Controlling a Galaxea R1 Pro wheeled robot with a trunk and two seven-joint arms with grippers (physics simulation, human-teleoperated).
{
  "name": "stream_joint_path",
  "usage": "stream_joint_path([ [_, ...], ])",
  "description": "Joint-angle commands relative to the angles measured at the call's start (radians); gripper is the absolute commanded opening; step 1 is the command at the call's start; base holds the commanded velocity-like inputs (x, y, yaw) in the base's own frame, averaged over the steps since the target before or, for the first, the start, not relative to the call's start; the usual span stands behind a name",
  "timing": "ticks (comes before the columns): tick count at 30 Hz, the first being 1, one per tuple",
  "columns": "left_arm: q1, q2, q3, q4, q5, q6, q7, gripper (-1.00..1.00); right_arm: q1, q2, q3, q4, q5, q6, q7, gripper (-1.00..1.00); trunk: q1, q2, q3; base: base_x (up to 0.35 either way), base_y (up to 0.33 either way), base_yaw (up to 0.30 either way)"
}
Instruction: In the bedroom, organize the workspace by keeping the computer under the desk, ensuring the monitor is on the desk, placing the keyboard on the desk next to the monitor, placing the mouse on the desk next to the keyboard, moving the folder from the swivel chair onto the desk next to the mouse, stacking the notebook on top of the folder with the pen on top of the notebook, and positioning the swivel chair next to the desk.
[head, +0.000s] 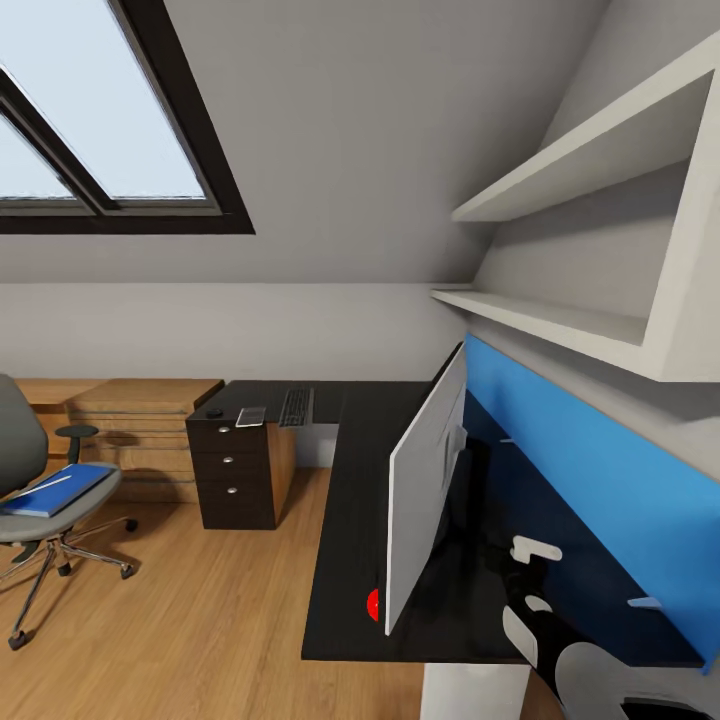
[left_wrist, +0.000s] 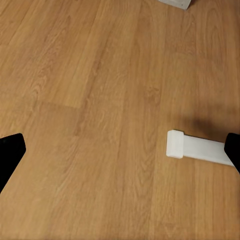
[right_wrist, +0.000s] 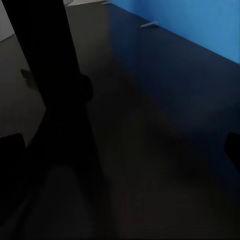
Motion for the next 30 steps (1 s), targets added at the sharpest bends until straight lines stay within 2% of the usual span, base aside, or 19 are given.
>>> stream_joint_path([
  [1,-0.001,0.001,-0.008,0.000,0.009,-0.004,0.004,1.00,-0.001,0.000,-0.003,0.002,-0.006,-0.005,0.003,1.00,0.000,-0.001,-0.001,0.000,0.000,0.000],
  [21,-0.001,0.001,-0.008,0.001,0.010,-0.004,0.004,1.00,-0.001,0.000,-0.003,0.008,-0.005,-0.006,0.003,1.00,0.000,-0.001,-0.001,-0.002,0.000,0.000],
  [30,-0.001,0.001,-0.008,0.001,0.010,-0.004,0.004,1.00,-0.001,-0.001,-0.003,0.013,-0.005,-0.006,0.003,1.00,0.000,-0.001,-0.001,-0.197,0.000,0.000],
])
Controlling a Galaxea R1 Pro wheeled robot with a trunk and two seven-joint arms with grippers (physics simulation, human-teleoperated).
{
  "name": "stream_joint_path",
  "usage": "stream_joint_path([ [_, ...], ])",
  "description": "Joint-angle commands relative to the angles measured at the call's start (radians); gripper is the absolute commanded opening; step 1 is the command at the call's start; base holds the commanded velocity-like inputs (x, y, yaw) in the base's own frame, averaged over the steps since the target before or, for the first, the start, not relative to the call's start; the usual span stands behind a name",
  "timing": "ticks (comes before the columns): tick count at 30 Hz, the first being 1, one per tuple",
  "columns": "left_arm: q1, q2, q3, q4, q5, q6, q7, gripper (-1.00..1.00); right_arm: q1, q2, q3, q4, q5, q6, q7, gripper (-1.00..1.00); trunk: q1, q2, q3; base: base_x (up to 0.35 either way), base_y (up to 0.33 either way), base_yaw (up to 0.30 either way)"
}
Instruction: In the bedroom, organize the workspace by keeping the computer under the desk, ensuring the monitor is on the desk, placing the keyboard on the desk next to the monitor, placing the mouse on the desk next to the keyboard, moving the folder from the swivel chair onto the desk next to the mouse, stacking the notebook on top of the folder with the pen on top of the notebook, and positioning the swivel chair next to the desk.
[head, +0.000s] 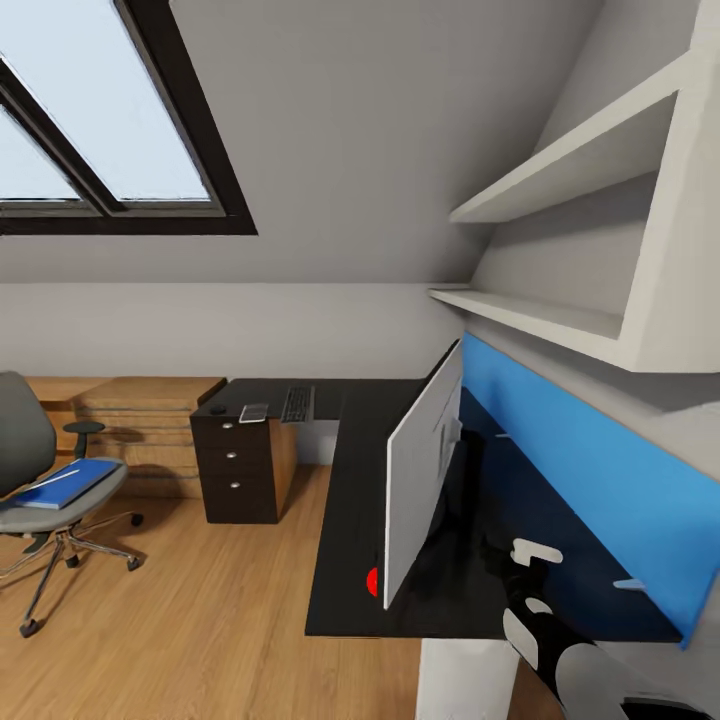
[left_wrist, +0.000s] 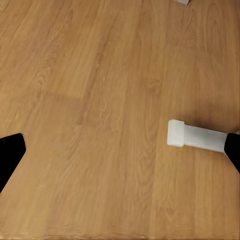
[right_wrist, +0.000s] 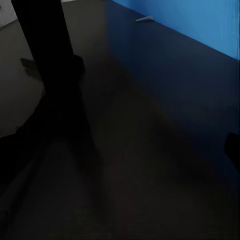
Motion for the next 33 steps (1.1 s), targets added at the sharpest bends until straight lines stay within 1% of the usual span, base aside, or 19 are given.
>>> stream_joint_path([
  [1,-0.001,0.001,-0.008,0.000,0.009,-0.004,0.003,1.00,-0.001,0.000,-0.004,0.001,-0.005,-0.004,0.003,1.00,-0.001,-0.001,-0.001,-0.285,0.000,0.000],
  [23,-0.001,0.001,-0.008,0.002,0.011,-0.004,0.003,1.00,-0.001,0.003,-0.001,0.039,-0.005,-0.004,0.003,1.00,-0.001,-0.001,-0.001,-0.313,0.000,0.000],
  [28,-0.001,0.001,-0.008,0.003,0.025,-0.004,0.002,1.00,-0.001,0.006,-0.001,0.046,-0.005,-0.004,0.003,1.00,-0.001,-0.001,-0.001,-0.293,0.000,0.000],
  [33,-0.001,0.001,-0.008,0.003,0.039,-0.004,-0.001,1.00,-0.001,0.013,-0.002,0.069,-0.005,-0.004,0.003,1.00,-0.001,-0.001,-0.001,-0.129,0.000,0.000],
])
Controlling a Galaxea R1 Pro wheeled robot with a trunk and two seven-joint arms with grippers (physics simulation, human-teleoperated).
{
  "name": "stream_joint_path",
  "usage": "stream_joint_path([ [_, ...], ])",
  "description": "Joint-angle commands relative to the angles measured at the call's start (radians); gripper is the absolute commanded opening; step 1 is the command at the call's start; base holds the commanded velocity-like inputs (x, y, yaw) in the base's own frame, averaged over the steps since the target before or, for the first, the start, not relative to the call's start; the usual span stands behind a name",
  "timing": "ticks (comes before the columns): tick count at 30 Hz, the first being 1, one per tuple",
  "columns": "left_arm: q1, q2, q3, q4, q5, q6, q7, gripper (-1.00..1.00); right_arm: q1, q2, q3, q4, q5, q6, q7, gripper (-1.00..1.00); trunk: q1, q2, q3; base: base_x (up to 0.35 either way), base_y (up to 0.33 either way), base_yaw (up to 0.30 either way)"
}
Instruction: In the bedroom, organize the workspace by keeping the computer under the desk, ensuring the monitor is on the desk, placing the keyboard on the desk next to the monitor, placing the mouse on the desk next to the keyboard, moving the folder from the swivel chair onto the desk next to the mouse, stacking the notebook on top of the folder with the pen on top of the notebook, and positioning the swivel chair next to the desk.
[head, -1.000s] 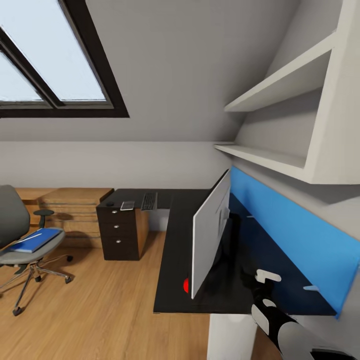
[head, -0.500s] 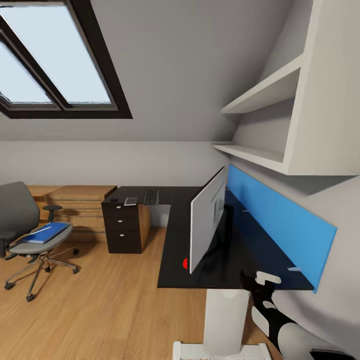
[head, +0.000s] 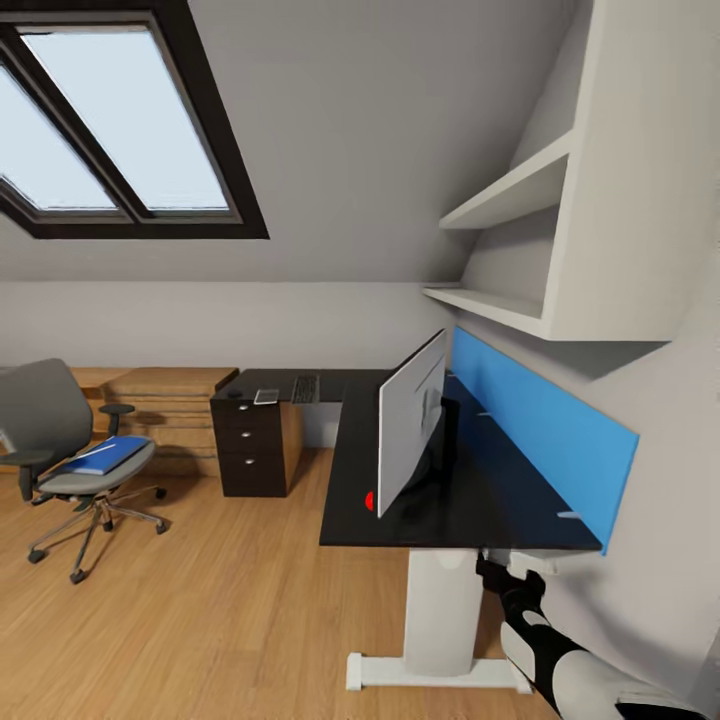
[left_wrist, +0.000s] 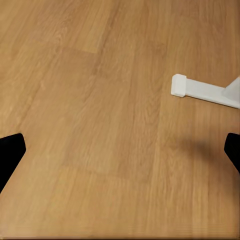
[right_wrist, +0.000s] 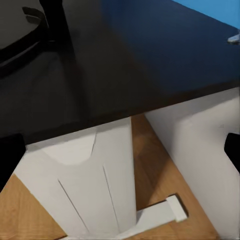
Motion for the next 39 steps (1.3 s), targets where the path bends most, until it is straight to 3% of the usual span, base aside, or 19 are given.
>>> stream_joint_path([
  [1,-0.001,0.001,-0.008,0.001,0.010,-0.005,0.002,1.00,-0.001,0.002,-0.006,0.012,-0.001,-0.004,0.002,1.00,0.000,-0.001,-0.001,-0.063,0.000,0.000],
  [10,-0.001,0.001,-0.004,0.038,0.020,-0.017,-0.002,1.00,0.009,0.009,-0.007,0.099,-0.002,-0.005,0.002,1.00,0.000,-0.001,-0.001,-0.024,0.000,0.000],
  [22,-0.001,0.001,0.031,0.054,0.038,-0.021,-0.003,1.00,0.141,0.013,-0.008,0.114,-0.003,-0.005,0.003,1.00,0.000,-0.001,-0.001,-0.002,0.000,0.000],
  [25,-0.001,0.001,0.033,0.055,0.039,-0.021,-0.003,1.00,0.151,0.011,-0.008,0.115,-0.002,-0.004,0.004,1.00,0.000,-0.001,-0.001,0.000,0.000,0.000],
  [39,-0.001,-0.001,0.036,0.058,0.042,-0.020,-0.004,1.00,0.190,0.013,-0.008,0.115,-0.005,-0.014,0.044,1.00,-0.054,0.097,0.043,0.000,0.000,0.000],
])
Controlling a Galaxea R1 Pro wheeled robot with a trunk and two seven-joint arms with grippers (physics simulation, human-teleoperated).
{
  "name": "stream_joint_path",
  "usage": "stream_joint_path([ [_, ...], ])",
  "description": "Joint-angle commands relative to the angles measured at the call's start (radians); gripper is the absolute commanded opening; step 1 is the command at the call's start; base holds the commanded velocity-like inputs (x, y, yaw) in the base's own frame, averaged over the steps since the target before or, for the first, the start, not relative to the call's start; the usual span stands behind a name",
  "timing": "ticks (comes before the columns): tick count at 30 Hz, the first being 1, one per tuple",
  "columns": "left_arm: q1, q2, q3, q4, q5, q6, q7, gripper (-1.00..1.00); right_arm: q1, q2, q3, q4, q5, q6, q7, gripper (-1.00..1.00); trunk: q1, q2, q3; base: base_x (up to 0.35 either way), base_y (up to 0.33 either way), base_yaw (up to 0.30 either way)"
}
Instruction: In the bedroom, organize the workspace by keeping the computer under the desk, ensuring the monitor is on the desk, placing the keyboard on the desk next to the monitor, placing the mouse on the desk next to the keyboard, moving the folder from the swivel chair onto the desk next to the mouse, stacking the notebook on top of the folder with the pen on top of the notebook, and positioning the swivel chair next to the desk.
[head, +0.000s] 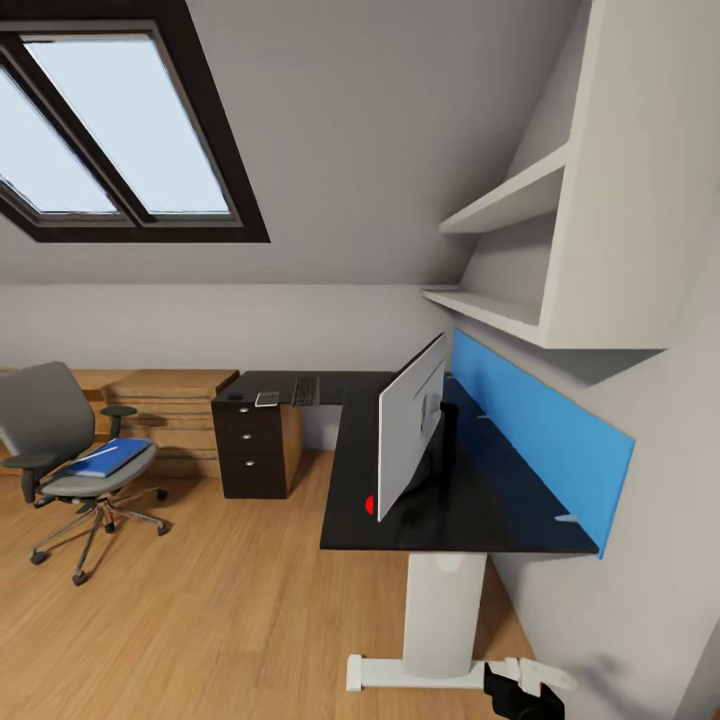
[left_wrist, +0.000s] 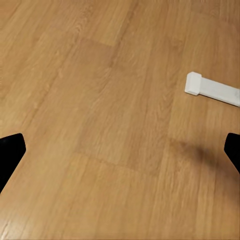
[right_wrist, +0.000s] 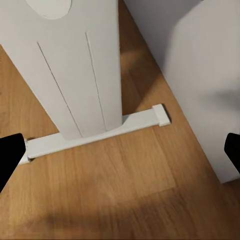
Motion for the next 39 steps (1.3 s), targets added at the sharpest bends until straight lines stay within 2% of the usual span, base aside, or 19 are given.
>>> stream_joint_path([
  [1,-0.001,0.001,-0.008,0.000,0.009,-0.004,0.002,1.00,0.000,0.001,-0.006,0.002,-0.001,-0.011,0.003,1.00,-0.004,0.006,0.002,0.000,0.000,0.000],
  [10,-0.001,-0.001,-0.011,0.024,0.012,-0.004,0.002,1.00,0.004,0.019,-0.007,0.002,-0.004,-0.120,0.009,1.00,-0.038,0.069,0.035,0.000,0.000,-0.096],
  [14,-0.001,-0.001,-0.011,0.028,0.012,-0.004,0.002,1.00,0.005,0.029,-0.008,0.002,-0.005,-0.146,0.009,1.00,-0.054,0.097,0.052,0.000,0.000,-0.185],
  [24,-0.001,-0.001,-0.010,0.030,0.013,-0.004,0.002,1.00,0.006,0.038,-0.008,0.002,-0.006,-0.160,0.010,1.00,-0.092,0.167,0.084,0.000,0.000,-0.222],
  [39,-0.001,-0.001,-0.008,0.031,0.016,-0.005,0.002,1.00,0.006,0.039,-0.007,0.002,-0.001,-0.159,0.010,1.00,-0.150,0.272,0.111,0.000,0.000,-0.147],
])
